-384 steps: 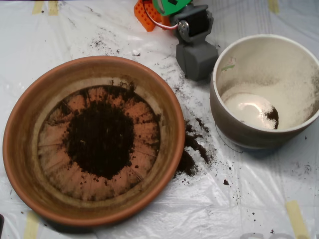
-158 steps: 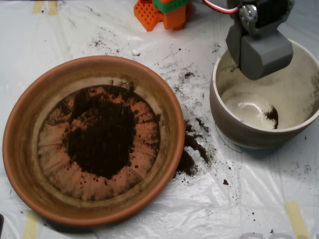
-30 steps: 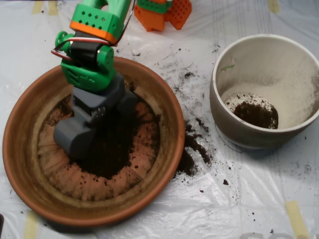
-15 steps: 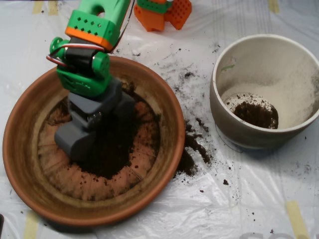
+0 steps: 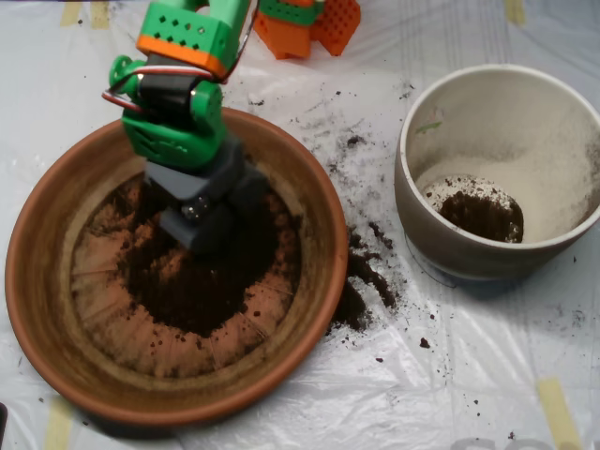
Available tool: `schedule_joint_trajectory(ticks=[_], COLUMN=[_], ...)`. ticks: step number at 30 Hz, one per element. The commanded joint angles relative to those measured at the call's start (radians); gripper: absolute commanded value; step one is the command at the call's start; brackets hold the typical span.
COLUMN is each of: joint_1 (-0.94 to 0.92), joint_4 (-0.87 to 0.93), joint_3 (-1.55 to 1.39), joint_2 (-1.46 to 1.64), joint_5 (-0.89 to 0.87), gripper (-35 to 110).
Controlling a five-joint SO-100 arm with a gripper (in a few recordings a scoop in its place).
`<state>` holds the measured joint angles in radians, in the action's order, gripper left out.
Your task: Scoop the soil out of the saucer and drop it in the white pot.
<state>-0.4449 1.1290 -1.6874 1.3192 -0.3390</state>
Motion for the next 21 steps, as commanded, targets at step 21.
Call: schedule_joint_trajectory(ticks=[21], joint_1=[0.15], joint_4=[0.365], joint_3=[0.503], joint_2=[0.213], joint_5=[0.037], gripper=[-1])
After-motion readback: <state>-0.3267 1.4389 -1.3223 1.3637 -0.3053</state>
